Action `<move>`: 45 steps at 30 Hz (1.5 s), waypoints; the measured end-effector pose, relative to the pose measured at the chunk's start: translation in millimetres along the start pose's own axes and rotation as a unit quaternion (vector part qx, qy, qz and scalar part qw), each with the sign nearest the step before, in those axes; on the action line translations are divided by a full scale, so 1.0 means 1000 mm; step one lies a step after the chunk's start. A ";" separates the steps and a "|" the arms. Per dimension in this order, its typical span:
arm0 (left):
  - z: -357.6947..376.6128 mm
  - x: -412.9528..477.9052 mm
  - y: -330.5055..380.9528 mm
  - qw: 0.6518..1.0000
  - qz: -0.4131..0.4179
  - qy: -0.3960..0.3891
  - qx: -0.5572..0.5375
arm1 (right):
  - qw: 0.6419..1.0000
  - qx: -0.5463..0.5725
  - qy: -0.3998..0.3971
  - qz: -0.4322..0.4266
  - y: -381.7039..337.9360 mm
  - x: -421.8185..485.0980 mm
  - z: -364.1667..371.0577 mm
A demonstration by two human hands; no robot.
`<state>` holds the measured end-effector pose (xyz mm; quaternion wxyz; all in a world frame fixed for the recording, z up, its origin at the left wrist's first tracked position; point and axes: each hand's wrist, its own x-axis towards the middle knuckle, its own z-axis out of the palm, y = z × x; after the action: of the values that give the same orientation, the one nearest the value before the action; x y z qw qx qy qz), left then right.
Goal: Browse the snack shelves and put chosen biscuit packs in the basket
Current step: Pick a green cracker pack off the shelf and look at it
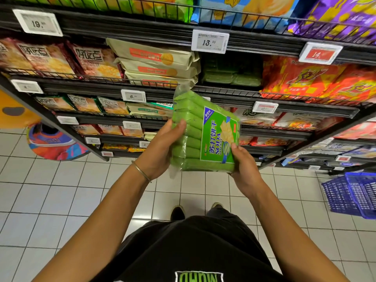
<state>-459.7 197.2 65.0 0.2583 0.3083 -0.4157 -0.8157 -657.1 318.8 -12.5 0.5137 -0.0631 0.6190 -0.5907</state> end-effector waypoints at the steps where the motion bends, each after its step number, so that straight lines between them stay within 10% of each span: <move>1: -0.002 -0.001 -0.001 1.000 0.000 0.001 0.008 | 1.000 -0.003 0.002 -0.004 -0.001 0.000 -0.002; 24: -0.047 -0.013 -0.008 0.938 0.134 0.041 0.319 | 0.946 -0.180 -0.090 -0.252 -0.045 -0.004 -0.041; 45: -0.048 -0.018 -0.016 0.993 0.028 0.116 -0.007 | 0.976 -0.113 -0.121 -0.143 -0.063 -0.034 0.004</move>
<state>-416.0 192.9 34.6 0.3294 0.3870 -0.3863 -0.7697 -672.2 320.6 57.8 0.4842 -0.2798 0.5996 -0.5725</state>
